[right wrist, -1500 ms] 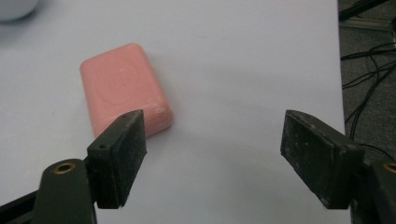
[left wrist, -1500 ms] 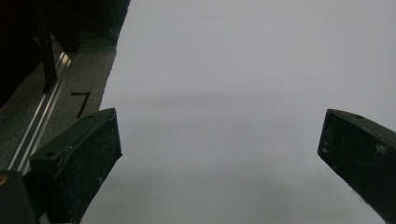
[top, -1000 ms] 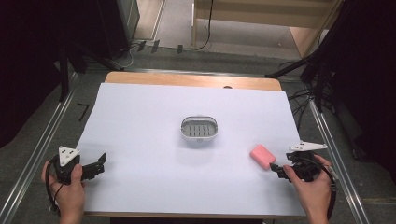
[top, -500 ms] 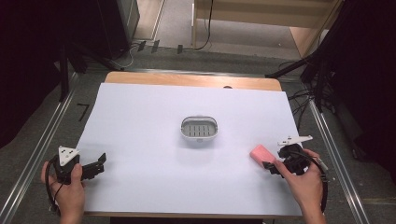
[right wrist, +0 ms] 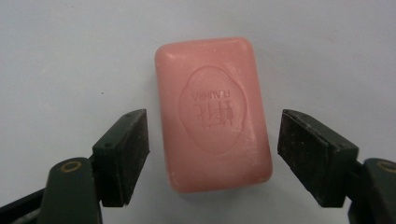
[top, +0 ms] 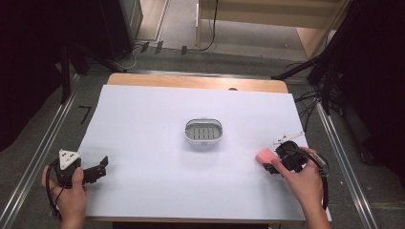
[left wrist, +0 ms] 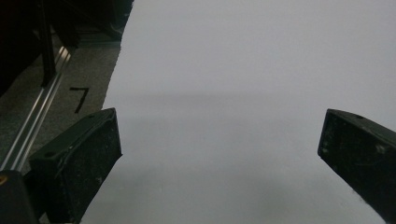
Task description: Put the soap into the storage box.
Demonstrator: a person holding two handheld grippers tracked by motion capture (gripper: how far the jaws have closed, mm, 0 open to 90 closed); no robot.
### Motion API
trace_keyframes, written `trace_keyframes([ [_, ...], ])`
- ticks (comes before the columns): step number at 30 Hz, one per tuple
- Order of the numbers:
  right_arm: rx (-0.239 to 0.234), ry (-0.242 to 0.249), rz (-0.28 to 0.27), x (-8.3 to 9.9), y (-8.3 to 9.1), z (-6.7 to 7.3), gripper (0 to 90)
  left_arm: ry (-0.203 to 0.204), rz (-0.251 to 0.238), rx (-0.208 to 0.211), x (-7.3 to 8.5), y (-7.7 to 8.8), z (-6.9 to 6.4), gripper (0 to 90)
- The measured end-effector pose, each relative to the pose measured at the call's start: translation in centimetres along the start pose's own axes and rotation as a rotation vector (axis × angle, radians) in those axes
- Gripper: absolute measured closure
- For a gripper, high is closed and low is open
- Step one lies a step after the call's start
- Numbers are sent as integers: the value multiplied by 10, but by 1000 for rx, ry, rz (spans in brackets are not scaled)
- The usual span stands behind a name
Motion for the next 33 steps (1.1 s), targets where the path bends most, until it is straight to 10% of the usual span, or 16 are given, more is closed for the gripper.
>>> trace_keyframes([
  [33,-7,19,116,-13,-22,1,358,7,2,12,0,-1,0,0],
])
Point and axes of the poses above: each handheld gripper's, and its own axes: y roughly backward along the jaws, x roughly out of its underside, z roughly to its left, the point moved 9 cm from there along -y, roughly forward along the jaws, and after that the axes turned 6 degrees about z, right-handed, at the moved point
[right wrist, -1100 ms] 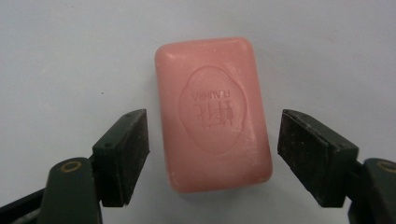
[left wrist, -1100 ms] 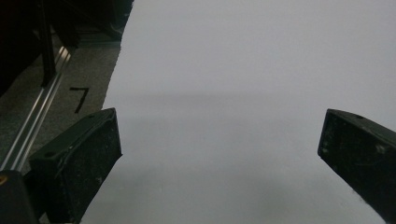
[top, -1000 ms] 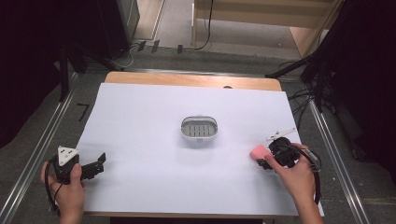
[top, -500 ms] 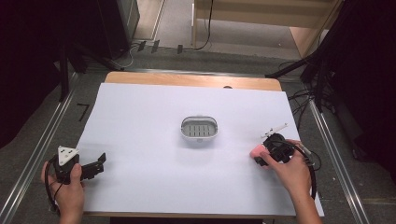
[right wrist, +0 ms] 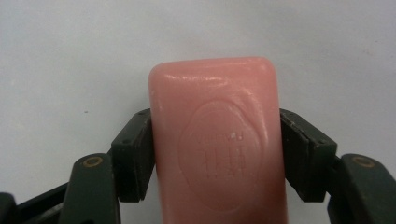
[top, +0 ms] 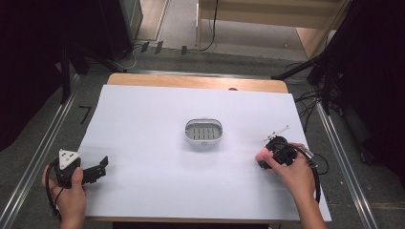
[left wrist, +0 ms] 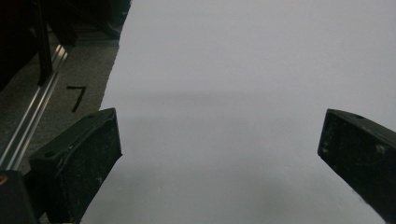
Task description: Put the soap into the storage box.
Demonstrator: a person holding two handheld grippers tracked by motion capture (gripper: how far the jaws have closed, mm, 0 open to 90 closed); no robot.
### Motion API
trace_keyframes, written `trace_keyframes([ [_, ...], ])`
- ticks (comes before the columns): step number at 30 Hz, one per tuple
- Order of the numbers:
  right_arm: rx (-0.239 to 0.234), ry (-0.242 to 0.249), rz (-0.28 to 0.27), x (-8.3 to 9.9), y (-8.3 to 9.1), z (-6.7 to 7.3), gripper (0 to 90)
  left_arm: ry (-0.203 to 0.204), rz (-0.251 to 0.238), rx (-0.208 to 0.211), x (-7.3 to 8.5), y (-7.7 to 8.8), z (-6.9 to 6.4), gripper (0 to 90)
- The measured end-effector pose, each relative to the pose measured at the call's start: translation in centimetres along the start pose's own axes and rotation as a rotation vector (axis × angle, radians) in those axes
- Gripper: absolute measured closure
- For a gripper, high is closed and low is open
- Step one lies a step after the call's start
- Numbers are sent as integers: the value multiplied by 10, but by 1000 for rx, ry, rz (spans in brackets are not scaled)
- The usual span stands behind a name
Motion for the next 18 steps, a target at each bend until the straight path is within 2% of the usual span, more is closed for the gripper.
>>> trace_keyframes([
  [5,-8,-3,17,0,1,0,378,-2,1,1,0,0,0,0],
  [10,1,13,5,-2,1,0,381,-2,1,0,0,0,0,0],
  [16,14,82,-27,-9,6,4,384,-4,3,-1,0,0,0,0],
  [18,17,90,-28,-10,7,5,384,-3,2,0,0,0,0,0],
])
Point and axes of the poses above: each handheld gripper's, and its own axes: y roughly backward along the jaws, x roughly out of its underside, z roughly to its left, the point moved 9 cm from there along -y, roughly forward along the jaws, and after that the axes turned 6 degrees about z, right-handed, at the moved point
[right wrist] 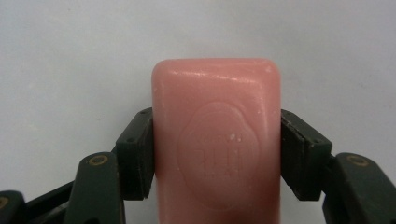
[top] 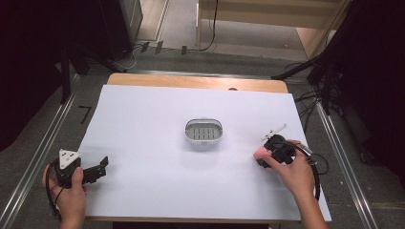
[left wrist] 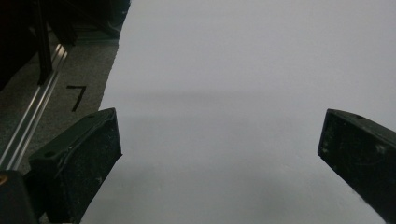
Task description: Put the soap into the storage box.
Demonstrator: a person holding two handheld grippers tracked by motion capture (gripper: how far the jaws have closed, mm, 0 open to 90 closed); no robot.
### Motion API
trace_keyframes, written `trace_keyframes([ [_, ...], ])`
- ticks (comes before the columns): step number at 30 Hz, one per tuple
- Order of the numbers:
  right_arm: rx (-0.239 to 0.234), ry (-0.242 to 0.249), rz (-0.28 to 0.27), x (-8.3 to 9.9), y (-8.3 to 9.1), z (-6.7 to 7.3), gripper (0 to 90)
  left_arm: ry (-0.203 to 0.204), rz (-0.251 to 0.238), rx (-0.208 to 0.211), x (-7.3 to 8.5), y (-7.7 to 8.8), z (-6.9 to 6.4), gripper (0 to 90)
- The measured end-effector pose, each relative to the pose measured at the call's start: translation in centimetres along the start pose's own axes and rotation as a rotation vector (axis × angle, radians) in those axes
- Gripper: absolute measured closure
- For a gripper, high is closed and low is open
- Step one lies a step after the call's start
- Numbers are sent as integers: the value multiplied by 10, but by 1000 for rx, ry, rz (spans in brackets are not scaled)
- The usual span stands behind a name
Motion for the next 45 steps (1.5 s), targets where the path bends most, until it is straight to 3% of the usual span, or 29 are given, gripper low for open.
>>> trace_keyframes([
  [12,-9,99,-52,-24,15,12,384,2,1,-2,0,0,0,0],
  [24,-50,156,-96,-46,25,22,385,2,-1,-1,0,0,0,0],
  [45,-74,294,-136,-80,33,37,385,-3,1,2,0,0,0,0],
])
Point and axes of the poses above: each handheld gripper's, and its own axes: y roughly backward along the jaws, x roughly out of its underside, z roughly to its left, the point moved 9 cm from there along -y, roughly forward along the jaws, and after that the axes turned 6 degrees about z, right-handed, at the moved point
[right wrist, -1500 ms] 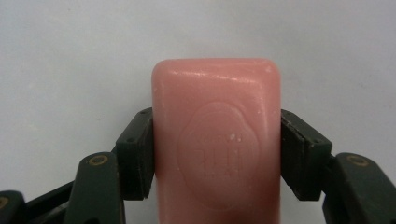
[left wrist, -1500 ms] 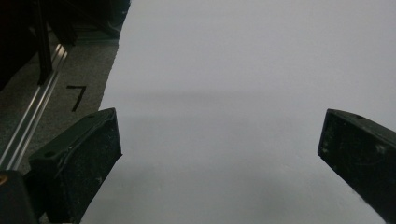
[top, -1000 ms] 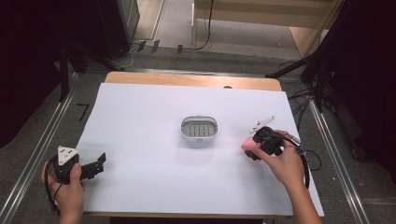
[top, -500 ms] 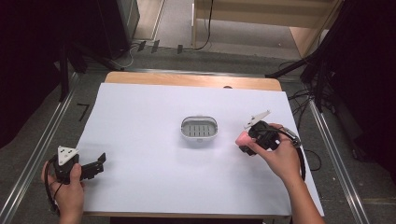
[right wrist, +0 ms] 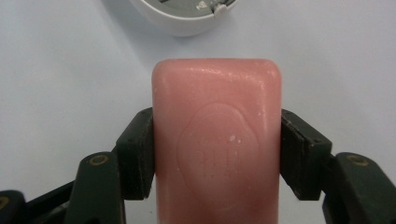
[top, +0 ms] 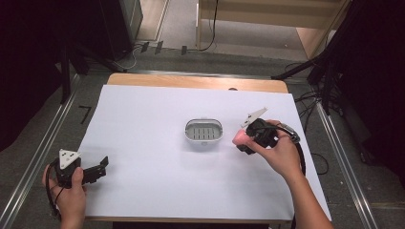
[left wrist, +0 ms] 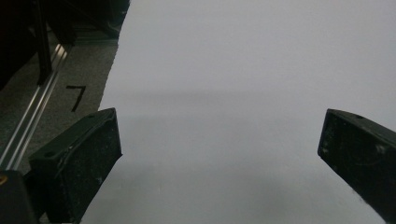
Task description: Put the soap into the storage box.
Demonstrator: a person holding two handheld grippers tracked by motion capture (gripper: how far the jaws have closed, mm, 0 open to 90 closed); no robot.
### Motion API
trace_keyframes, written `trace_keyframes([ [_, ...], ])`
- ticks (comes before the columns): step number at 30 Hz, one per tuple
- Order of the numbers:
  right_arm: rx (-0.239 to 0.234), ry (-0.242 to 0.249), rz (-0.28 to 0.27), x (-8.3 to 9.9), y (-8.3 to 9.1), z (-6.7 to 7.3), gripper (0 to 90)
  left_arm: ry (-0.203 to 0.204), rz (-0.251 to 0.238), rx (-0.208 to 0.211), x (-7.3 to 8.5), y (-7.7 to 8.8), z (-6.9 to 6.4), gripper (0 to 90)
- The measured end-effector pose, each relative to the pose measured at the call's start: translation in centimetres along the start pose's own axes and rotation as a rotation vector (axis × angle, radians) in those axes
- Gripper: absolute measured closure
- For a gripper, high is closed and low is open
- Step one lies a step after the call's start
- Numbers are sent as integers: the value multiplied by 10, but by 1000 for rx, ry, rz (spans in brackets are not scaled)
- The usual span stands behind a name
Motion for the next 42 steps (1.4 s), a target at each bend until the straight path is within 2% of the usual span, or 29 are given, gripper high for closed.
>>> trace_keyframes([
  [3,-4,28,-1,-7,0,1,386,0,2,-2,0,0,0,0],
  [10,-6,47,-5,-14,-1,2,385,-1,1,2,0,0,0,0],
  [13,-14,71,-10,-19,-1,3,385,-2,-1,4,0,0,0,0],
  [19,-15,86,-19,-25,0,4,385,-3,0,6,0,0,-1,0],
  [23,-15,121,-29,-31,0,5,385,-3,1,8,0,0,-1,0],
  [26,-16,124,-24,-33,-1,6,385,-3,3,8,0,0,-1,0],
  [42,-20,219,-55,-64,-8,13,385,-1,6,11,0,0,-1,0],
])
Point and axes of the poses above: each handheld gripper's, and its own axes: y roughly backward along the jaws, x roughly out of its underside, z roughly to its left, the point moved 9 cm from there along -y, roughly forward along the jaws, and after that the axes turned 6 degrees about z, right-handed, at the moved point
